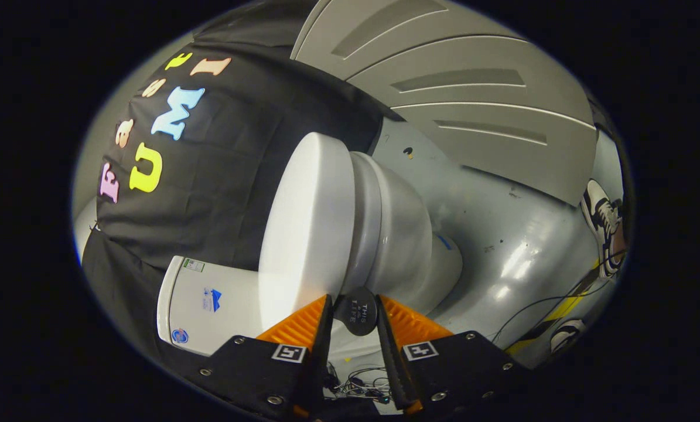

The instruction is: Open the toilet lid.

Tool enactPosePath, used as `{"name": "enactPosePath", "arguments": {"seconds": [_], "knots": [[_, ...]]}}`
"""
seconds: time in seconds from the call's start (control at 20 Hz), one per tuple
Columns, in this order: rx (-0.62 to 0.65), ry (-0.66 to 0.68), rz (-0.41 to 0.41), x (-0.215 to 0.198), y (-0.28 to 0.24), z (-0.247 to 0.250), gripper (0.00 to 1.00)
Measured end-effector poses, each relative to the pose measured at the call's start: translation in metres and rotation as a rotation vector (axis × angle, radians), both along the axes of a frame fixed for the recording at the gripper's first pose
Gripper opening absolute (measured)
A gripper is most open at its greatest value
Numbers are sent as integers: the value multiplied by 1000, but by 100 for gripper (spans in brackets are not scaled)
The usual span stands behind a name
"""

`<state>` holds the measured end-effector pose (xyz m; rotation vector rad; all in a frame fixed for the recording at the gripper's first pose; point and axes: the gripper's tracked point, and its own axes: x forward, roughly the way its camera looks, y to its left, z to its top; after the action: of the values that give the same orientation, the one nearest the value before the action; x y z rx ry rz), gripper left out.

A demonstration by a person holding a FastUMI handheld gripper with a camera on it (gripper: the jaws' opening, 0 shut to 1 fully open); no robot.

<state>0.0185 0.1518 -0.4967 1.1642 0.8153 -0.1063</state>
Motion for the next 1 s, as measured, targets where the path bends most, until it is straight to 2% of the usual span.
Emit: {"name": "enactPosePath", "arguments": {"seconds": [0.1,0.15,0.35,0.55,0.85,1.0], "knots": [[15,9,-14,-2,-3,-3,34],[32,10,-26,-1,-5,-4,25],[-19,-25,2,1,-3,4,15],[15,-13,-59,-1,-9,9,2],[-32,13,-58,-1,-2,13,0],[-82,11,-22,-3,4,13,0]]}}
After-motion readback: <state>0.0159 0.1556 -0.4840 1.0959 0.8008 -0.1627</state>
